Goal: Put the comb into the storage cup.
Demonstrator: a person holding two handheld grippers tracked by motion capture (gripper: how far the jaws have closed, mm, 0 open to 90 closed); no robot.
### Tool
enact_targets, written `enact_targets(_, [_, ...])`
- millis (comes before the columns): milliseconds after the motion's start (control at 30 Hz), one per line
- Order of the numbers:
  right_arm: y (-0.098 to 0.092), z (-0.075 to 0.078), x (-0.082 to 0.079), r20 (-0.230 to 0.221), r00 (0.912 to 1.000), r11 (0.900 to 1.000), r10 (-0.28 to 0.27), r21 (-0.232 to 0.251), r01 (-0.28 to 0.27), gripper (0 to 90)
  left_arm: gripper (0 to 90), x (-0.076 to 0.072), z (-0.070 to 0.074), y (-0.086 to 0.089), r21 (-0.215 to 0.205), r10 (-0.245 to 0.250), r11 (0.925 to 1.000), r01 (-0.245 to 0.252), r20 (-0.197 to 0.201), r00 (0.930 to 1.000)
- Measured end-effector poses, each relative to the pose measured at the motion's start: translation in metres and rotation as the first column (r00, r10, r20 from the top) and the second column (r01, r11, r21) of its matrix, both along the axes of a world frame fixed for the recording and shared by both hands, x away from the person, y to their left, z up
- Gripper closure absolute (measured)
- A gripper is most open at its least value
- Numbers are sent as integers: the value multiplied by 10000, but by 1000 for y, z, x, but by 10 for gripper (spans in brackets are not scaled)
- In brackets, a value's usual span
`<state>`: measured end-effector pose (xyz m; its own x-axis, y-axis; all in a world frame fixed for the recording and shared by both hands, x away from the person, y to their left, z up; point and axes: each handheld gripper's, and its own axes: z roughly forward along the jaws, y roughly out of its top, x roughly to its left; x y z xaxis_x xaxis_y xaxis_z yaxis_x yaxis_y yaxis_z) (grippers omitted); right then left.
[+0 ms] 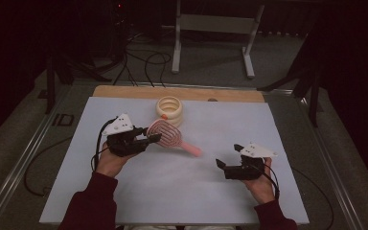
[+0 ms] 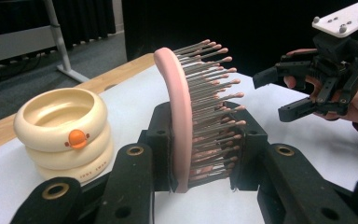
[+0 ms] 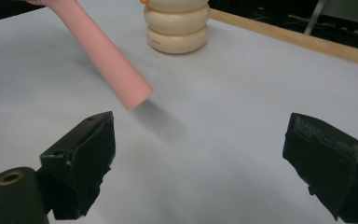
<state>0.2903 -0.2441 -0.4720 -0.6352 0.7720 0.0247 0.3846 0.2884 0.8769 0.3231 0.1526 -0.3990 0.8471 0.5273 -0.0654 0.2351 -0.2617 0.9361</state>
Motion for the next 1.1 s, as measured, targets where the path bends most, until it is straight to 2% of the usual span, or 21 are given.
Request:
enact_targets(167, [-5,-3,-3,83,9994,9994,-336,37,335,94,671,-2,3,3,30,68,10000,-68,50,10000])
enact_targets(433, [-9,-5,-6,272,9982,9981,-540,309,531,94,671,-4,8,8,24,257,9997,-257,129,9996])
enact_targets(833, [-13,-7,-5,177,9981,9977,-589,358,582,94,671,-3,16,10,13,483,9988,-483,276,9985])
enact_targets(1100, [-15,-8,-5,268,9976,9976,-634,313,625,95,671,-3,21,11,60,633,9980,-635,359,9973])
